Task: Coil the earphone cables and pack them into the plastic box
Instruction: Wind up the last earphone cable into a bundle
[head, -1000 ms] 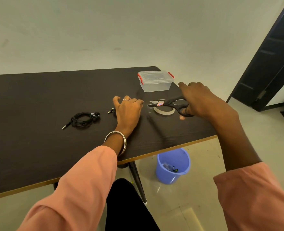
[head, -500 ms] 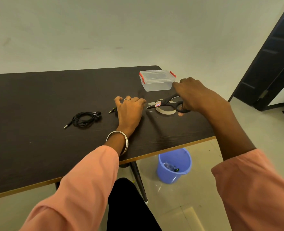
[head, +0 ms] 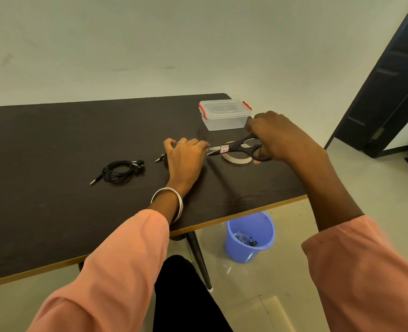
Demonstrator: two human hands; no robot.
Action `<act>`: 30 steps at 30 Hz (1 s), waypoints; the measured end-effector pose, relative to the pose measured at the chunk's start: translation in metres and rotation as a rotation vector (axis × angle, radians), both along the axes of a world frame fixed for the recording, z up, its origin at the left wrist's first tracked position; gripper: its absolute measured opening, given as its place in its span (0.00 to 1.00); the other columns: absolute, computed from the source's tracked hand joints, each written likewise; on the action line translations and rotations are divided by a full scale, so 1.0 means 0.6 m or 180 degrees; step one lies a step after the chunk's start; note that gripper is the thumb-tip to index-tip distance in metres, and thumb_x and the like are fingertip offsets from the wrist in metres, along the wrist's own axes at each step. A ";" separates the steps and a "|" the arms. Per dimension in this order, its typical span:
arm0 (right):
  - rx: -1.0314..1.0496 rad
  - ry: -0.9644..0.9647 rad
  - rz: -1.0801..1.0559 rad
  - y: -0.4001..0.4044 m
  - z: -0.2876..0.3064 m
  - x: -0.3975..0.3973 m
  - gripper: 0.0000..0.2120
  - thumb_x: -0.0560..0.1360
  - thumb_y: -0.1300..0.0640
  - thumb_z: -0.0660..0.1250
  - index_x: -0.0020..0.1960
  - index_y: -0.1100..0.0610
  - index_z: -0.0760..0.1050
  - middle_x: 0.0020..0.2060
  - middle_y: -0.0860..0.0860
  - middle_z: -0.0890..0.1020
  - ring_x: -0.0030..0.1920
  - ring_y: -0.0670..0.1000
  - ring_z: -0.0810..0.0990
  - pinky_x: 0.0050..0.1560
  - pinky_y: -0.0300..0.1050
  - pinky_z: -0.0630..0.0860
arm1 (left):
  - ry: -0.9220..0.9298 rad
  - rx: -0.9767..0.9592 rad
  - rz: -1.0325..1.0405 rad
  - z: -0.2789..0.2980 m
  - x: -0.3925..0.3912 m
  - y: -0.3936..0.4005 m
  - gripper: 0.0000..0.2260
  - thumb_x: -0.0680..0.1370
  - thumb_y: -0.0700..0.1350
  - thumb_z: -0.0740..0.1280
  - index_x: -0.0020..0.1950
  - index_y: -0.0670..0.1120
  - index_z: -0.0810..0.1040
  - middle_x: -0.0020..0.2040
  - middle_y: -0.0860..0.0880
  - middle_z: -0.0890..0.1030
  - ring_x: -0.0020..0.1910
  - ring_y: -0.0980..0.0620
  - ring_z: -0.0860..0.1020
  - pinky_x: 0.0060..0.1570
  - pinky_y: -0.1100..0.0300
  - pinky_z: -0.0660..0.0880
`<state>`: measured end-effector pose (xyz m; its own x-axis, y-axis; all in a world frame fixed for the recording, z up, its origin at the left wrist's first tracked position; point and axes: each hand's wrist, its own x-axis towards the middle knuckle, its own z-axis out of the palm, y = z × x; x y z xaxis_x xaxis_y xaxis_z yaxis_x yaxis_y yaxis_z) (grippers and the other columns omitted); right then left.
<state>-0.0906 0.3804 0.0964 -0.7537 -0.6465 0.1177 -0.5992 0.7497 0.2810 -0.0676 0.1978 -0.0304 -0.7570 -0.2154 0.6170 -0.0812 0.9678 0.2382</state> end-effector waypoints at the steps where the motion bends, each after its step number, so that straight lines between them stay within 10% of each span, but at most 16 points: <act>1: -0.0011 0.0000 0.0006 0.000 -0.001 0.000 0.22 0.65 0.59 0.77 0.56 0.62 0.75 0.50 0.59 0.79 0.48 0.58 0.78 0.47 0.50 0.76 | -0.0002 -0.0001 -0.0001 0.000 0.000 0.000 0.10 0.80 0.49 0.63 0.57 0.51 0.81 0.51 0.50 0.84 0.51 0.49 0.78 0.59 0.49 0.59; 15: -0.0296 -0.0033 -0.0060 0.008 -0.015 -0.020 0.16 0.65 0.62 0.75 0.50 0.61 0.75 0.46 0.59 0.79 0.44 0.58 0.78 0.45 0.54 0.79 | 0.0072 -0.0031 0.0048 -0.003 -0.002 -0.002 0.10 0.80 0.50 0.62 0.57 0.52 0.81 0.51 0.51 0.84 0.49 0.50 0.79 0.58 0.49 0.60; 22: -0.0168 0.0092 -0.0167 0.027 -0.021 -0.026 0.14 0.70 0.57 0.74 0.50 0.62 0.74 0.45 0.59 0.79 0.41 0.54 0.71 0.40 0.46 0.64 | 0.0291 0.0148 0.0146 -0.004 -0.004 -0.004 0.08 0.80 0.48 0.61 0.51 0.50 0.80 0.45 0.51 0.84 0.43 0.50 0.79 0.52 0.52 0.60; 30: -0.0647 -0.0399 -0.0563 0.028 -0.037 -0.042 0.17 0.70 0.53 0.74 0.52 0.61 0.73 0.47 0.59 0.80 0.49 0.61 0.76 0.44 0.46 0.64 | 0.0224 0.0917 -0.1009 -0.004 0.001 -0.003 0.04 0.77 0.42 0.61 0.47 0.50 0.74 0.44 0.52 0.81 0.48 0.54 0.73 0.54 0.52 0.64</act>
